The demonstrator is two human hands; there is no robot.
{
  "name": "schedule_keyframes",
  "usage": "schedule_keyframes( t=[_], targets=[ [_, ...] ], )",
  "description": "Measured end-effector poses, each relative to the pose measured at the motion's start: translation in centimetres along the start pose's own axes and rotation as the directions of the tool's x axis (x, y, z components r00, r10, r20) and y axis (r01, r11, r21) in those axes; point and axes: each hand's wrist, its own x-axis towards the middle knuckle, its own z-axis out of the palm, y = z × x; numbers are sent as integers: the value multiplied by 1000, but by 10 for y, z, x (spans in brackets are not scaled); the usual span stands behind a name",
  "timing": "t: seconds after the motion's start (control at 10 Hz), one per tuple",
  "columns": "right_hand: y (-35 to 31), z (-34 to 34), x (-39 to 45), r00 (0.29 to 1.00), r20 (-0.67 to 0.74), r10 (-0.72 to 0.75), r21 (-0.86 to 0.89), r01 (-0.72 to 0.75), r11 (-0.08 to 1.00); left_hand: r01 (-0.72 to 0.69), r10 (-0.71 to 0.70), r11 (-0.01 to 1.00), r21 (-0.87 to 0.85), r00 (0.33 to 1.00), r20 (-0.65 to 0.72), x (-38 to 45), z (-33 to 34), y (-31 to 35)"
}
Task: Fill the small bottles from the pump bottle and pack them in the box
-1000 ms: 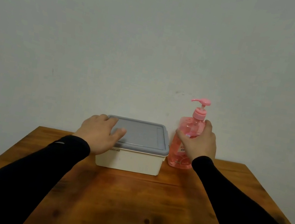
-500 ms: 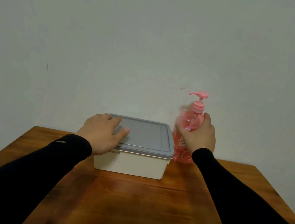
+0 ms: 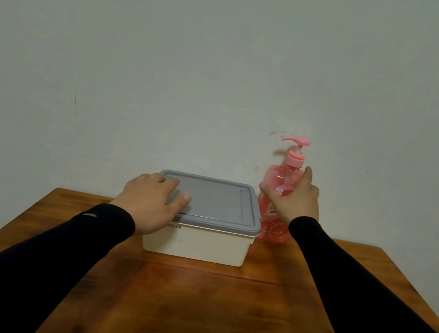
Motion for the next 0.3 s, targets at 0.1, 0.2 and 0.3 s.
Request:
schedule_keyframes(
  t=[0.1,0.2,0.3],
  targets=[
    [-1,-9,-3,999,26,-19,-55,20,998,2,-2,1000,-10,1000,-4,-4,-7,2],
    [-7,-26,-14,998,45,-36,-71,40,997,17,-17,1000,-21,1000,-6,-12,-17,6],
    [-13,-41,-27,997,42,-59,-88,63,994,16,-16,1000,-9,999,-28,-19,-24,10]
  ],
)
